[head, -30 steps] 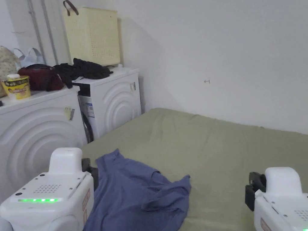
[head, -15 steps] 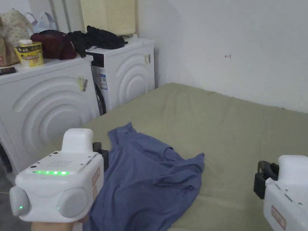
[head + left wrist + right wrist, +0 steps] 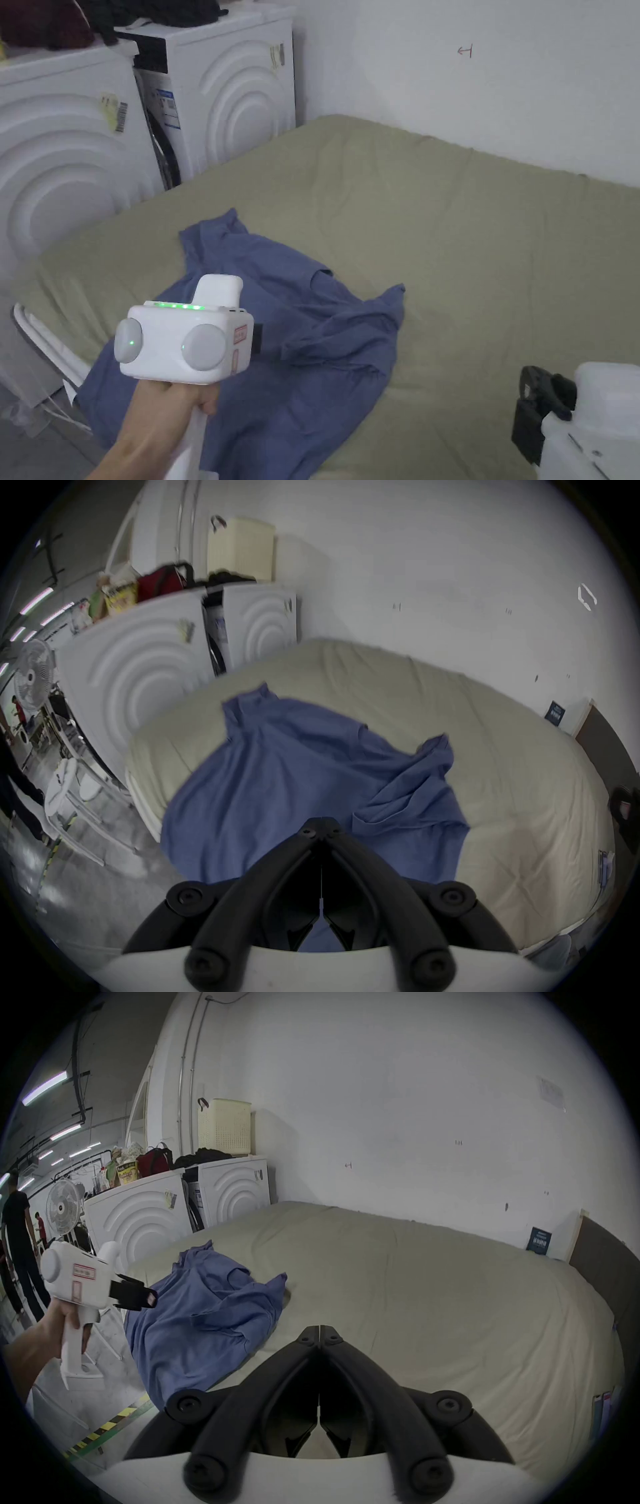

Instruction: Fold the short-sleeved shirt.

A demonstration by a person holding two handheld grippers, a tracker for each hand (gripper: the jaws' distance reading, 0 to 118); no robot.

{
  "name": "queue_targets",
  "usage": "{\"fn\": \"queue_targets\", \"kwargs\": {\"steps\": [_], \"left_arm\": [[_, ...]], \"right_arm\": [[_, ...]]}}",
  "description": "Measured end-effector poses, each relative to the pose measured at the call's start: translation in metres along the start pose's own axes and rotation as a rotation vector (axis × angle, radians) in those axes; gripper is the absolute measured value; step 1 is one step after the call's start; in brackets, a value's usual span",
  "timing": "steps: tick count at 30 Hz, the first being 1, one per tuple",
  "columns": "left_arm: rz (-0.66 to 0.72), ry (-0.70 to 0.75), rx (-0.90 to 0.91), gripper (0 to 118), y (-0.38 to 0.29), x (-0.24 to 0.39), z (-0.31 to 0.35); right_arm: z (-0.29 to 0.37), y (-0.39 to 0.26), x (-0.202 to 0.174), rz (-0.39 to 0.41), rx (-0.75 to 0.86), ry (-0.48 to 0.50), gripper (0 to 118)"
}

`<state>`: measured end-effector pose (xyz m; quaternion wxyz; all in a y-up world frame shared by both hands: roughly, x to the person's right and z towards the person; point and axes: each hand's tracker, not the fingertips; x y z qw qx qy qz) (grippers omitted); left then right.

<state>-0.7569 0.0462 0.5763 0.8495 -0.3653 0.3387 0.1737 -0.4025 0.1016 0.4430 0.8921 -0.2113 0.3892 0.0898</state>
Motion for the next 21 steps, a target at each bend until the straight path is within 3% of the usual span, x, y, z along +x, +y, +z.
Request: {"fn": "queue_targets", "kwargs": {"steps": [3,4,5,6,7,12,15,16,18,19,21], "left_arm": [[0.052,-0.048,-0.071,5,0.000,-0.003,-0.030],[0.063,-0.047,-0.088,30,0.001,-0.004,-0.040],[0.016,-0.053,-0.167,92,0.003,-0.001,-0.051],[0.008,-0.052,-0.232,118,0.004,0.001,-0.064],[0.015,-0.025,-0.114,114,0.006,0.001,-0.059],[-0.036,-0.027,-0.258,111,-0.007,0.002,-0.092],[-0.075,0.006,-0.263,102,-0.016,0.006,-0.099],[-0.054,-0.004,-0.260,92,-0.013,0.008,-0.090],[-0.053,-0.015,-0.227,25,-0.009,0.010,-0.076],[-0.054,0.008,-0.220,0,-0.002,0.010,-0.072],[-0.060,-0.004,-0.252,0,-0.003,0.008,-0.070]], "right_arm": [[-0.014,-0.007,0.002,0.002,-0.024,-0.001,0],[-0.019,-0.009,0.002,0.005,-0.038,-0.002,0],[-0.023,-0.012,0.003,0.009,-0.048,-0.002,0],[-0.026,-0.015,0.004,0.010,-0.056,-0.003,0],[-0.030,-0.018,0.006,0.007,-0.067,-0.007,0],[-0.038,-0.033,0.013,-0.032,-0.114,-0.006,0],[-0.038,-0.038,0.016,-0.034,-0.131,-0.016,0],[-0.036,-0.039,0.018,-0.040,-0.136,-0.016,0],[-0.031,-0.039,0.022,-0.054,-0.140,-0.014,0],[-0.028,-0.040,0.024,-0.066,-0.140,-0.013,0],[-0.020,-0.039,0.029,-0.071,-0.137,-0.012,0]]}}
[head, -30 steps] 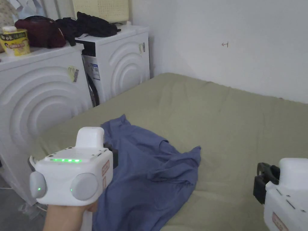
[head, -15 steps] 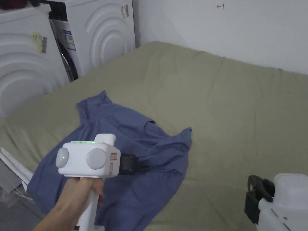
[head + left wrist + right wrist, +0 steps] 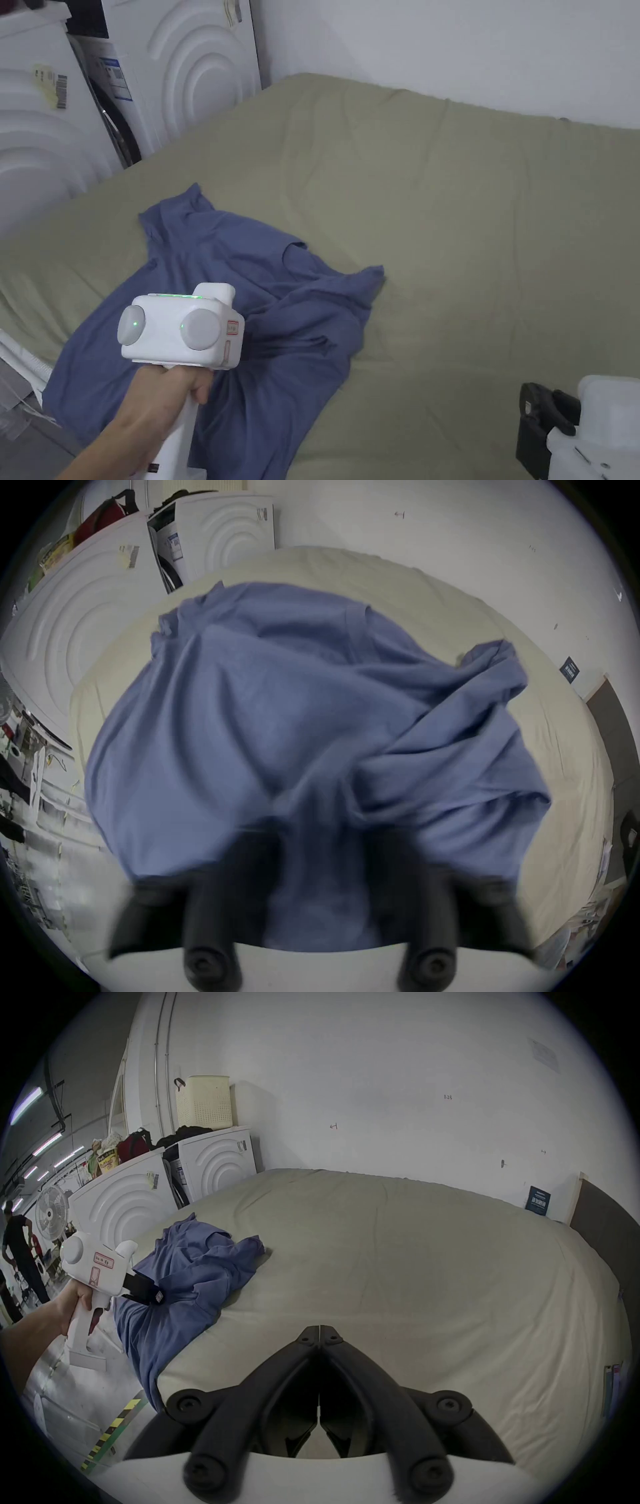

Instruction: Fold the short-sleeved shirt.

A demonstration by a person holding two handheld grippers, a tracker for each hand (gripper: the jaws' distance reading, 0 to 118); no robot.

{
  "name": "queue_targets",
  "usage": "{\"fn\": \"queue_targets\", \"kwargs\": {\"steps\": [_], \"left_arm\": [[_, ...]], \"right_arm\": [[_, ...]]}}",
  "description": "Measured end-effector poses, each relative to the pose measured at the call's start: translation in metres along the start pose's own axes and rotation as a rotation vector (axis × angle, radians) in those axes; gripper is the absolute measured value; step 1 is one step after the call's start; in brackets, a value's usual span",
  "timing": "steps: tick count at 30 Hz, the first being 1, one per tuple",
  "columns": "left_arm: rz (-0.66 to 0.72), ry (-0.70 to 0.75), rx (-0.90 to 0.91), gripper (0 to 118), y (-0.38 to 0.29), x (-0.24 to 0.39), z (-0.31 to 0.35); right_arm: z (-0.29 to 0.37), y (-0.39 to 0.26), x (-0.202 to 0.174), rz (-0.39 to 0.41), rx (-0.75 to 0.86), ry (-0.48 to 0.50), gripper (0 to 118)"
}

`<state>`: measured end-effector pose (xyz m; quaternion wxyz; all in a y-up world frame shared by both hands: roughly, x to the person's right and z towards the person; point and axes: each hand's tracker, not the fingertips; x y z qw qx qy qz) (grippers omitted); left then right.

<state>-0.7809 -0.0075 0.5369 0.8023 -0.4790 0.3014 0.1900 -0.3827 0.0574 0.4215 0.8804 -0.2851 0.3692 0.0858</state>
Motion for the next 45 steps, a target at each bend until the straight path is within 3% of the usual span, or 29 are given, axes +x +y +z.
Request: {"fn": "queue_targets", "kwargs": {"steps": [9,17,31,38,45], "left_arm": [[-0.024,-0.041,0.110,0,0.013,0.036,0.066],[-0.139,-0.180,0.253,0,0.049,0.132,0.128],[-0.441,-0.610,0.307,0,0.065,0.453,0.183],[-0.552,-0.671,0.219,0,0.035,0.551,0.146],[-0.589,-0.525,0.000,0,-0.009,0.598,0.021]], "right_arm": [[0.054,-0.006,0.040,-0.026,0.043,-0.083,0],[0.108,-0.020,0.084,-0.078,0.080,-0.179,0],[0.171,-0.048,0.180,-0.207,0.101,-0.398,0],[0.169,-0.066,0.214,-0.271,0.065,-0.464,0],[0.152,-0.083,0.230,-0.322,0.006,-0.475,0]]}}
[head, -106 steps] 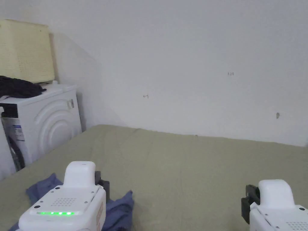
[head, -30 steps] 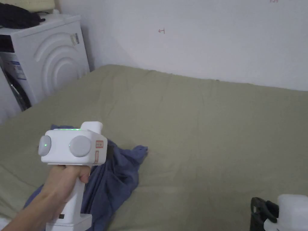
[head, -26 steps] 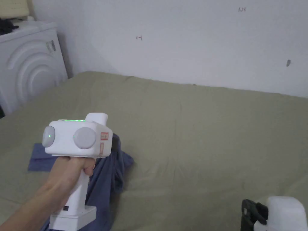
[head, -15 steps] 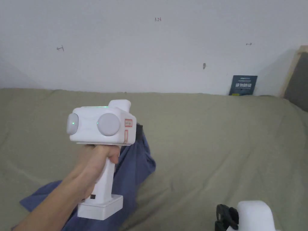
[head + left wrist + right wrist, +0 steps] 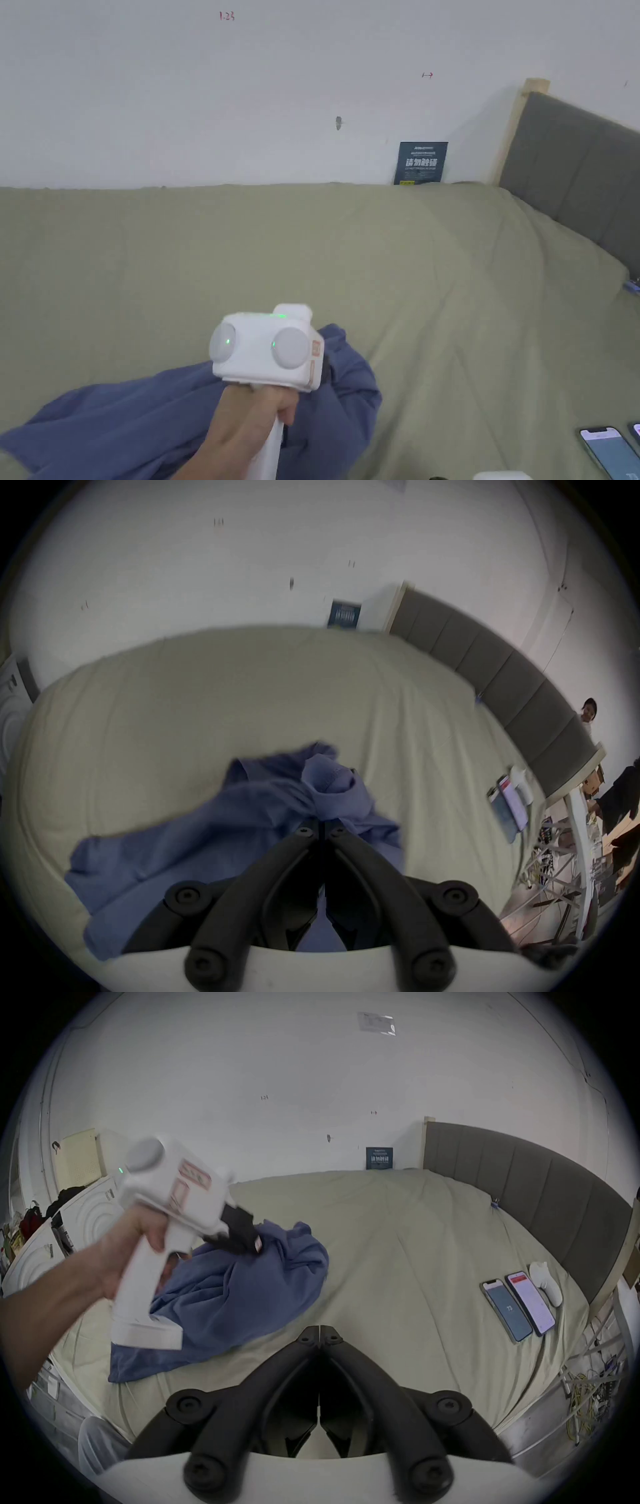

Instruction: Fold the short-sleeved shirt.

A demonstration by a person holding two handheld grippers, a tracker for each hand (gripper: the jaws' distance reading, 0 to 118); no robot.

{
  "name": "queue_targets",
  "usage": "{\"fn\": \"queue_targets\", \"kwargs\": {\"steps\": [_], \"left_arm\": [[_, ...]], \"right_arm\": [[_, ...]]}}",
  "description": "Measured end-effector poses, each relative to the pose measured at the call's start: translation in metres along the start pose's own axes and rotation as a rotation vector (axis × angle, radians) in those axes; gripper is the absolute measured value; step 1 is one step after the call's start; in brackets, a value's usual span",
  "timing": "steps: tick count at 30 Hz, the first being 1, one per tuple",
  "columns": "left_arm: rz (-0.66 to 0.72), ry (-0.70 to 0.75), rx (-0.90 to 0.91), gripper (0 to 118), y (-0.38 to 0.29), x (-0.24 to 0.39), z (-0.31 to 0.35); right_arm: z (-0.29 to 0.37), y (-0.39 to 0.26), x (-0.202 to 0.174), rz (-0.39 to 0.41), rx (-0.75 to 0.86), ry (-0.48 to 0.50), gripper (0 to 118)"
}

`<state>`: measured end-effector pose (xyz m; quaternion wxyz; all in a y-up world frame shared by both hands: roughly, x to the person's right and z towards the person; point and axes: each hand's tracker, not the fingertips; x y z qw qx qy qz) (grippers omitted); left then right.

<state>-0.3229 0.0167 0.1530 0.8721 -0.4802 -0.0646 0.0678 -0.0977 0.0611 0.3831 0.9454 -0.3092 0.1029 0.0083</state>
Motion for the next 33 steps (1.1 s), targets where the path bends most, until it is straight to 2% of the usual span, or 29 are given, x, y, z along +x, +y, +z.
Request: {"fn": "queue_targets", "kwargs": {"steps": [4,5,6,7,8,9,11,14,16,18,19,20,22,23,26,33], "left_arm": [[0.019,0.014,-0.040,0,-0.019,-0.009,-0.031],[0.015,0.017,-0.030,7,-0.025,-0.008,-0.026],[0.010,0.017,-0.021,35,-0.027,-0.009,-0.023],[0.001,0.026,-0.008,85,-0.028,-0.011,-0.021],[0.007,0.019,-0.005,118,-0.030,-0.015,-0.019],[0.094,-0.035,0.081,114,-0.031,-0.016,-0.003],[0.036,0.010,0.054,114,-0.033,-0.024,0.014],[0.024,0.005,0.110,112,-0.036,-0.030,0.059],[0.020,0.002,0.165,102,-0.045,-0.042,0.101],[0.029,0.014,0.226,67,-0.063,-0.059,0.139],[0.057,0.026,0.253,30,-0.077,-0.070,0.164],[0.057,0.040,0.280,0,-0.091,-0.080,0.188],[0.058,0.090,0.385,0,-0.131,-0.088,0.229],[0.054,0.111,0.375,0,-0.147,-0.096,0.244],[0.190,0.137,0.394,0,-0.188,-0.137,0.294],[0.238,0.293,0.412,0,-0.259,-0.174,0.333]], "right_arm": [[-0.008,-0.003,0.004,0.002,-0.022,-0.008,0],[-0.009,-0.003,0.004,0.004,-0.023,-0.008,0],[-0.011,-0.003,0.004,0.006,-0.028,-0.010,0],[-0.011,-0.003,0.004,0.006,-0.030,-0.010,0],[-0.010,-0.003,0.004,0.005,-0.028,-0.008,0],[-0.010,-0.002,0.003,0.005,-0.027,-0.007,0],[-0.009,0.000,0.001,0.007,-0.023,-0.007,0],[-0.007,0.004,-0.006,0.017,-0.012,0.006,0],[-0.003,0.008,-0.011,0.039,0.005,0.007,0],[0.000,0.013,-0.015,0.049,0.026,0.015,0],[0.002,0.014,-0.017,0.053,0.035,0.024,0],[0.003,0.015,-0.019,0.057,0.036,0.031,0],[0.006,0.019,-0.023,0.058,0.044,0.049,0],[0.009,0.020,-0.025,0.064,0.050,0.051,0],[0.021,0.019,-0.034,0.076,0.073,0.060,0],[0.033,0.006,-0.053,0.065,0.082,0.094,0]]}}
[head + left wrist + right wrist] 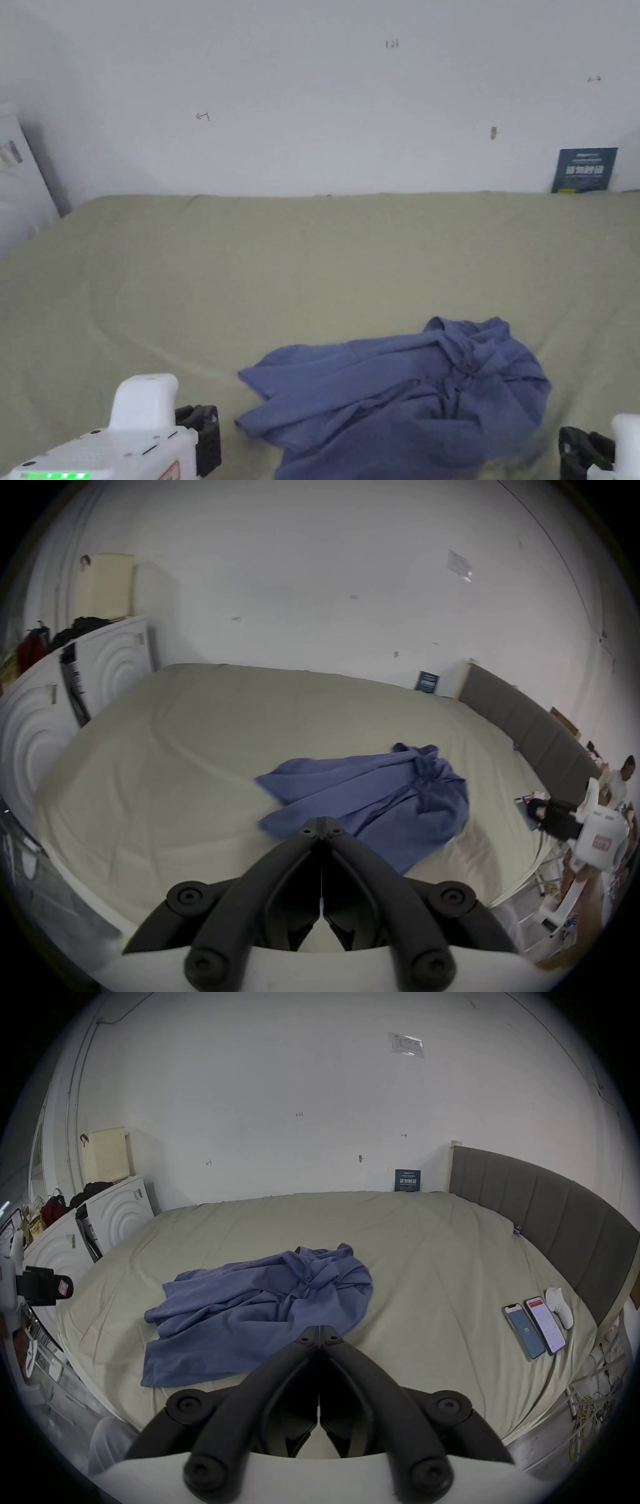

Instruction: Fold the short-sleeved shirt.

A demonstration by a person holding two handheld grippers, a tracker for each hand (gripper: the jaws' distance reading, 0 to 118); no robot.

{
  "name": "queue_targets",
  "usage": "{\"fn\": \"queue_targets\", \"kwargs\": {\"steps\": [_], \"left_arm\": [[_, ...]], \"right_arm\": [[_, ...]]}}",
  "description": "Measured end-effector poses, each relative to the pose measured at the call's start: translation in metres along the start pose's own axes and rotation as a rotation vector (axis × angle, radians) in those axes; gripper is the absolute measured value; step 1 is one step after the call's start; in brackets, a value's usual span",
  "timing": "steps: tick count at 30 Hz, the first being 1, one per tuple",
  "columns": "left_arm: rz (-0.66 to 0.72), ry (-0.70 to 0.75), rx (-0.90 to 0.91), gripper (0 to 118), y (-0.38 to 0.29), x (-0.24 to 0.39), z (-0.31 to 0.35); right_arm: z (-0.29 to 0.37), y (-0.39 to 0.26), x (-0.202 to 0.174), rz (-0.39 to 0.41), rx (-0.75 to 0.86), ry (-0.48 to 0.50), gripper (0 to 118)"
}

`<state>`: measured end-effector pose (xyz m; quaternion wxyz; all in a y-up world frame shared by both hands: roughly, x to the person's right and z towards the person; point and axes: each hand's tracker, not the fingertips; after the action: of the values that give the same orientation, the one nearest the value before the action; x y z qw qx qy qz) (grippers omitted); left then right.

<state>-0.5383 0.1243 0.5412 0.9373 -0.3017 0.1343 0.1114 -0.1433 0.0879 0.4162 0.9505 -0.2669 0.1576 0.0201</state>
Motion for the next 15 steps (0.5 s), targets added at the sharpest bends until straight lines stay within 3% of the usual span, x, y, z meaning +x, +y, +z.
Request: {"fn": "queue_targets", "kwargs": {"steps": [6,13,14,15], "left_arm": [[0.005,0.014,-0.041,0,-0.013,-0.017,-0.012],[0.023,-0.040,-0.178,0,-0.018,-0.030,-0.089],[0.033,-0.052,-0.194,5,-0.018,-0.030,-0.102],[0.044,-0.056,-0.190,35,-0.016,-0.030,-0.116]], "right_arm": [[-0.002,-0.007,-0.014,0.013,-0.028,0.021,0],[-0.015,-0.010,-0.020,0.034,-0.065,0.026,0],[-0.017,-0.010,-0.021,0.038,-0.069,0.025,0],[-0.020,-0.011,-0.021,0.040,-0.076,0.025,0]]}}
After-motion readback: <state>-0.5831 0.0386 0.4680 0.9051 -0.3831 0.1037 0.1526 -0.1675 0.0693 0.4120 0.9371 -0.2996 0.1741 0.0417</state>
